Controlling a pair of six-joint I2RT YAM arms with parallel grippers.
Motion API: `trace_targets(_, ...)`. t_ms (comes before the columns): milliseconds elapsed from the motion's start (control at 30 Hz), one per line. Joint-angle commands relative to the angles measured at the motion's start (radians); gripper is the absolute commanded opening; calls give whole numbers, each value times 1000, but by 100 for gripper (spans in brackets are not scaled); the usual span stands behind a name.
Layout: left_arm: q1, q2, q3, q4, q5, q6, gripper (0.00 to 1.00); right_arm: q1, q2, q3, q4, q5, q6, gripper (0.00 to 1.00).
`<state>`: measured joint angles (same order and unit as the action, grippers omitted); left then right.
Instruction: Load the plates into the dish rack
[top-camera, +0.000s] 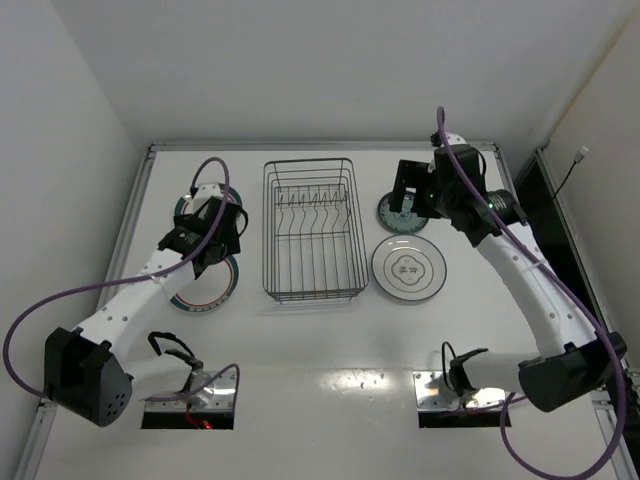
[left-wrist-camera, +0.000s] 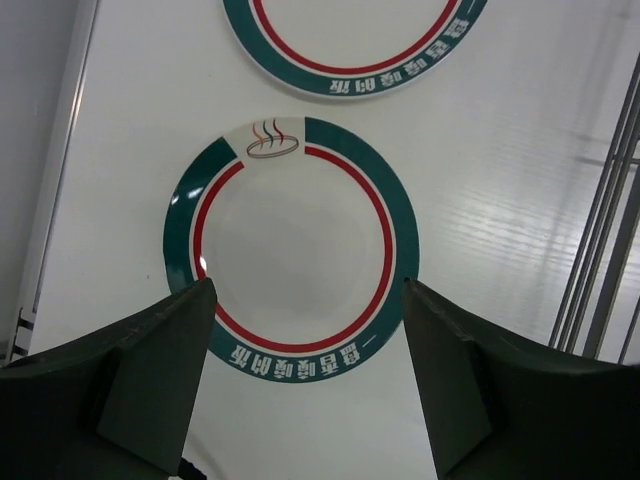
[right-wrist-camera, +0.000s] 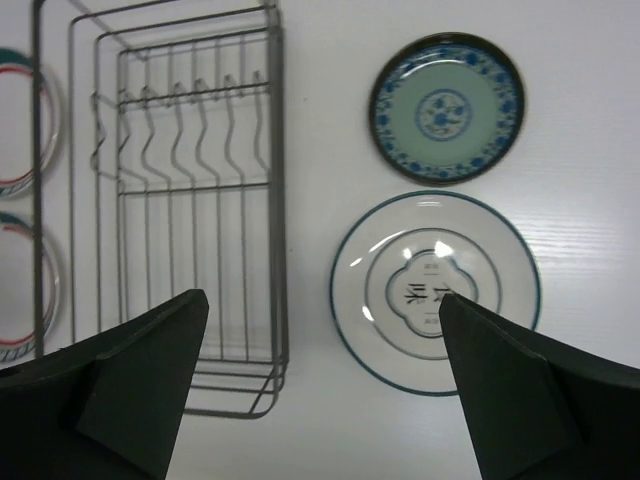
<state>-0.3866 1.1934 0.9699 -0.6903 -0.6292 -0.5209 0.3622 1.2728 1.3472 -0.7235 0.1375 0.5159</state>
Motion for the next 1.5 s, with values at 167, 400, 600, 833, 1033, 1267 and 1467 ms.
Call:
trace_targets(167, -6, -69, -10, 187, 23, 93, 73, -132, 156, 173, -13, 79, 51, 99)
trace_targets(400, -6, -68, -10, 190, 72, 113, 73, -486, 465, 247, 61, -288, 125, 87)
trace_targets(600, -6, -68, -10, 199, 92, 122, 73, -539, 776, 423, 38, -390, 73, 87)
trace_targets(833, -6, -58, -10, 209, 103, 131, 73, -545, 948, 440, 29, -501, 64, 79)
trace_targets(1033, -6, -49, -10, 209, 103, 131, 73, -513, 948, 359, 29, -481, 41, 74)
trace_targets(1267, -6, -40, -10, 209, 103, 131, 74, -503, 939, 280, 18, -472, 12, 60)
trace_targets(1467, -6, -22, 0, 199, 94, 131, 74, -503, 939, 256, 50, -530, 3, 24)
